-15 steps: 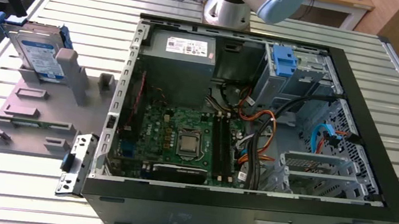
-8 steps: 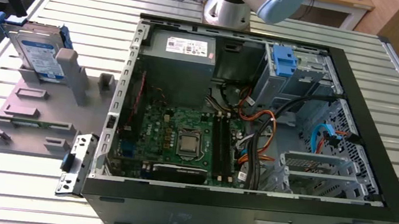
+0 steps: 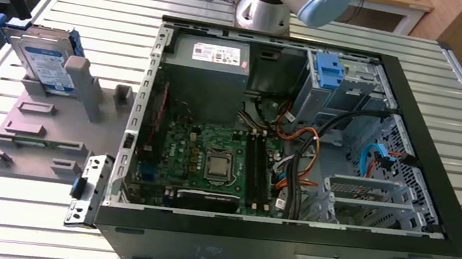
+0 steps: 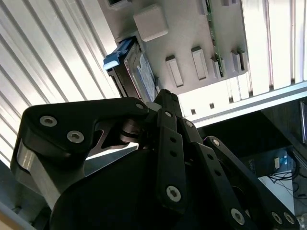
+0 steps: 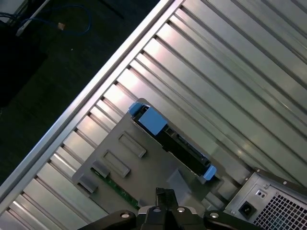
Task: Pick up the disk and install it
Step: 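Pick up the disk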
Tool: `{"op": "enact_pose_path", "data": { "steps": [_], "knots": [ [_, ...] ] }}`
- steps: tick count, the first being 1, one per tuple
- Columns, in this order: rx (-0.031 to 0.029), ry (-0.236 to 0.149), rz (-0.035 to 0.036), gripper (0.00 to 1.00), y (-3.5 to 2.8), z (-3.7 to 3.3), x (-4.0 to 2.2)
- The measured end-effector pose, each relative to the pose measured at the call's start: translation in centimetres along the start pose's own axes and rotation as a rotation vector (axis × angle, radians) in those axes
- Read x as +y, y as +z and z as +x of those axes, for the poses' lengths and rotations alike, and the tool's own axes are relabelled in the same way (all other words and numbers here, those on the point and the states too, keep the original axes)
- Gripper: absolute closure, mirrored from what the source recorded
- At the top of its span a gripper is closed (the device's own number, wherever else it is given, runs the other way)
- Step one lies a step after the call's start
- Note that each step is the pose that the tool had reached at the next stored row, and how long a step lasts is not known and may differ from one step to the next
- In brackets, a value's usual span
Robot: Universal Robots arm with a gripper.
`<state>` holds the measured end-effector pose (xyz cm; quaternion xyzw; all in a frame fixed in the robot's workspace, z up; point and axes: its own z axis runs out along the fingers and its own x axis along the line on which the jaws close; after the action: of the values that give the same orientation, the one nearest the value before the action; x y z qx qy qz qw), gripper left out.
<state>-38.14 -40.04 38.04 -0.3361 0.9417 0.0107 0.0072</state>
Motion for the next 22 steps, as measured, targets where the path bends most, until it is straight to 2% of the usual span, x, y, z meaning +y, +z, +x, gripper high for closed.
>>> {"op": "enact_pose_path", "data": {
  "steps": [22],
  "knots": [
    [0.0007,-0.047,-0.0009,0.89,0.0,0.0,0.0]
  ]
}}
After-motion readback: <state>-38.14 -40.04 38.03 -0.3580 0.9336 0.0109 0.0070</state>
